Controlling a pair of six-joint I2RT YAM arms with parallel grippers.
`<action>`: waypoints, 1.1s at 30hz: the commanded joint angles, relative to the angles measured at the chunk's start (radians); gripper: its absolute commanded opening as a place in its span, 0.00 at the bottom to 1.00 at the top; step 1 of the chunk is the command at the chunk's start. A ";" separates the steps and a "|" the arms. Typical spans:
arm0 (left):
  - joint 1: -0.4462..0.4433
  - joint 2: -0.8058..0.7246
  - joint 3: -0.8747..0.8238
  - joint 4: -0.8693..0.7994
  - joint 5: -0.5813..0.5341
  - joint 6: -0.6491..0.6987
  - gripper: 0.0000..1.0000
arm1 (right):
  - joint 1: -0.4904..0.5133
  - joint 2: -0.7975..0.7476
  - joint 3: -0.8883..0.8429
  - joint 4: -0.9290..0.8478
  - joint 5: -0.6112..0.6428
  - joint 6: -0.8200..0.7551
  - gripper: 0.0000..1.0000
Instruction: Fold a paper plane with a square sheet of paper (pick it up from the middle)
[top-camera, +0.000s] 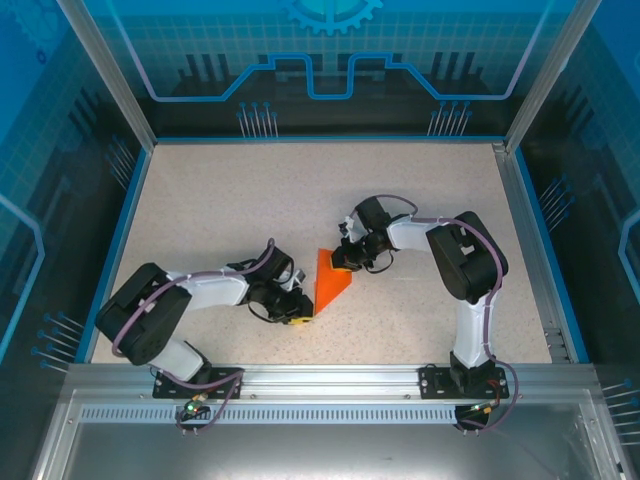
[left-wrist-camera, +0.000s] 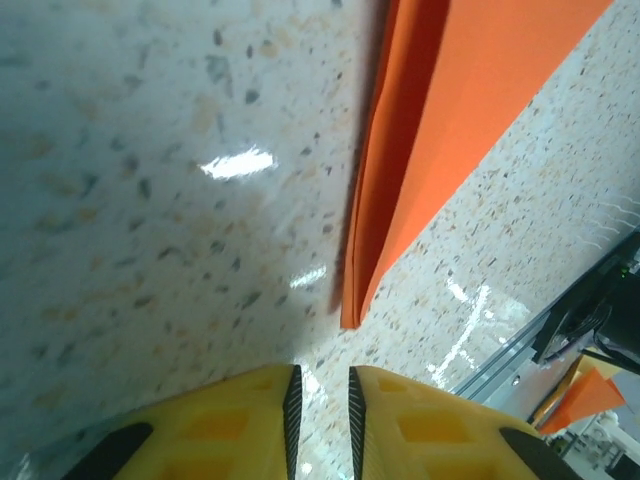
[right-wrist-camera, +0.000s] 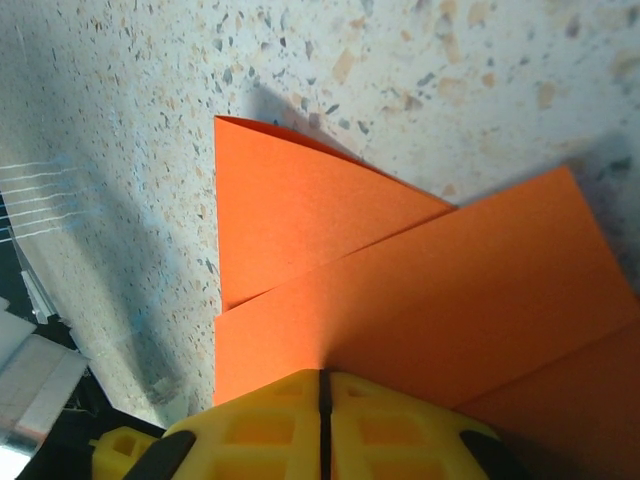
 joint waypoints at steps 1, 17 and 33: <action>-0.001 -0.086 0.025 -0.069 -0.076 -0.017 0.22 | 0.010 0.026 -0.005 -0.077 0.098 -0.024 0.13; 0.002 -0.009 0.266 -0.181 -0.316 0.034 0.39 | -0.048 -0.307 -0.111 -0.122 0.180 0.013 0.34; -0.052 0.181 0.403 -0.275 -0.386 0.070 0.37 | -0.038 -0.314 -0.279 0.008 0.109 0.114 0.42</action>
